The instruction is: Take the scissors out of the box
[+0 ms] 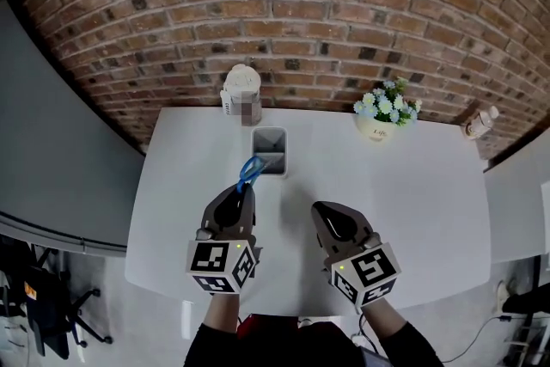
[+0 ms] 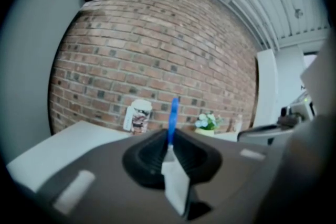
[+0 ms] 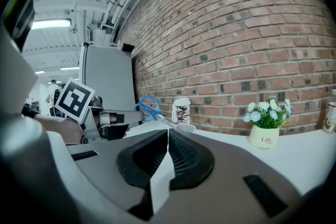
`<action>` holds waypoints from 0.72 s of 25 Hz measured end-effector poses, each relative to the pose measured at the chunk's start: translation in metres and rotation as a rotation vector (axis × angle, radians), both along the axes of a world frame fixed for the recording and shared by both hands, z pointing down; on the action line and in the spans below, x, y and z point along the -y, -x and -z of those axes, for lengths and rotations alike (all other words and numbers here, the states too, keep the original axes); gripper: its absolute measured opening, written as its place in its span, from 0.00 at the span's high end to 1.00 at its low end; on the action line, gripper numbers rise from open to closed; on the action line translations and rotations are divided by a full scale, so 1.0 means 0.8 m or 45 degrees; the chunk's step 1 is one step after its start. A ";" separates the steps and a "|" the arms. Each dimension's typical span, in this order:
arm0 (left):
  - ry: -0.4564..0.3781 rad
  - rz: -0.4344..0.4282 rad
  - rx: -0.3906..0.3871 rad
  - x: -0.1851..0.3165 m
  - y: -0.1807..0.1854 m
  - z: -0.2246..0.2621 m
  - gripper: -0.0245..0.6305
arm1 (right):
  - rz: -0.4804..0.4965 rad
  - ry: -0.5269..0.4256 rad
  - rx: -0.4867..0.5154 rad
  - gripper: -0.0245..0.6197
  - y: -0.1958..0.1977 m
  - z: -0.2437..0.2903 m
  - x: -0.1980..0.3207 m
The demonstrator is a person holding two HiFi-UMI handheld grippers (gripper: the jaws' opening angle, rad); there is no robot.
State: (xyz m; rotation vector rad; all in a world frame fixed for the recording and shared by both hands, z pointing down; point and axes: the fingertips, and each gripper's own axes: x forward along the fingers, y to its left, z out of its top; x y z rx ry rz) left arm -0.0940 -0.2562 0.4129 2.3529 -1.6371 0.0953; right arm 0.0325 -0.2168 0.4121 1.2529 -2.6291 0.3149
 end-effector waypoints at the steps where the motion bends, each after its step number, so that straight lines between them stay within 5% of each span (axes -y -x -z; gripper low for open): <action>1: -0.008 0.002 0.004 -0.004 0.000 0.003 0.92 | -0.002 -0.009 0.003 0.95 -0.001 0.003 -0.003; 18: -0.095 0.066 0.061 -0.098 0.006 0.037 0.92 | -0.022 -0.097 0.038 0.95 -0.029 0.033 -0.070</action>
